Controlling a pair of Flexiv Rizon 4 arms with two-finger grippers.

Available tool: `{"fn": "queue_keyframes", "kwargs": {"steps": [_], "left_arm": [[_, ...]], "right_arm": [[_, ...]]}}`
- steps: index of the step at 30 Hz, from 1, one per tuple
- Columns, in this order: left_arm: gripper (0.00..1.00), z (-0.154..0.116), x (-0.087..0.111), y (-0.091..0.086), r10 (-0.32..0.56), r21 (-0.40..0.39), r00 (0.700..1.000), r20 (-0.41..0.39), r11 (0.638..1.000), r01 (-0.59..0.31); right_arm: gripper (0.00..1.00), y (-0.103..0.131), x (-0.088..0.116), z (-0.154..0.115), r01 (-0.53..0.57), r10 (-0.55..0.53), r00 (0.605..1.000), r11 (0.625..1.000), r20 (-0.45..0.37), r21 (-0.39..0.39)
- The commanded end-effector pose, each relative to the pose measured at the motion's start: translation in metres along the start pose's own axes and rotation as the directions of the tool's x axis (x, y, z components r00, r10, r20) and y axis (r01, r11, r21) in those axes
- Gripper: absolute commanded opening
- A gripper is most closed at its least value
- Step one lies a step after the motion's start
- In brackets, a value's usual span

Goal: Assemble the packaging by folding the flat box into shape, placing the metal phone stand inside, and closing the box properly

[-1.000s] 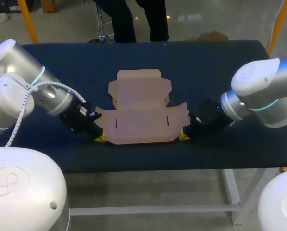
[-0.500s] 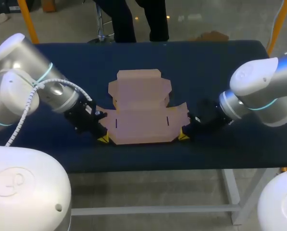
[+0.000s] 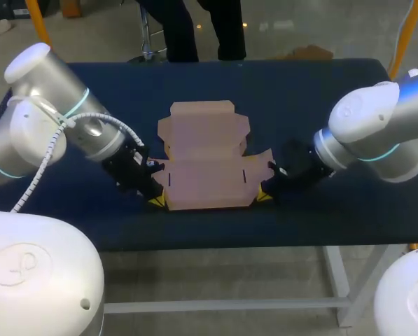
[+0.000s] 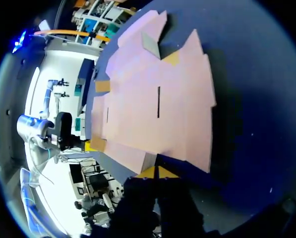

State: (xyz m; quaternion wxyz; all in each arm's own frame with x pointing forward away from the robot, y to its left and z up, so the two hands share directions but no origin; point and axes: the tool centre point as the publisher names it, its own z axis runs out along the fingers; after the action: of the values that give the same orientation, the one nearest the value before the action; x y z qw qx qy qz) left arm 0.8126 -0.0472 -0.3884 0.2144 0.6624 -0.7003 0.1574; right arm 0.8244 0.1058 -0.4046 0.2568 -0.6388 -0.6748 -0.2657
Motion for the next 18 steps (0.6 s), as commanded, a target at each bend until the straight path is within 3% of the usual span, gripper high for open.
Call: {"fn": "queue_keyframes", "kwargs": {"steps": [1, 18], "left_arm": [[0.0, 0.001, 0.004, -0.002, 0.003, -0.006, 1.0, 0.016, 1.0, -0.003], [0.0, 0.005, 0.012, -0.005, 0.035, -0.011, 0.999, 0.024, 0.999, -0.034]], "right_arm": [[0.0, -0.001, 0.006, 0.001, 0.004, -0.004, 1.0, 1.0, 0.023, -0.004], [0.0, 0.009, 0.014, 0.012, 0.037, -0.038, 0.998, 0.999, 0.052, 0.019]]}}
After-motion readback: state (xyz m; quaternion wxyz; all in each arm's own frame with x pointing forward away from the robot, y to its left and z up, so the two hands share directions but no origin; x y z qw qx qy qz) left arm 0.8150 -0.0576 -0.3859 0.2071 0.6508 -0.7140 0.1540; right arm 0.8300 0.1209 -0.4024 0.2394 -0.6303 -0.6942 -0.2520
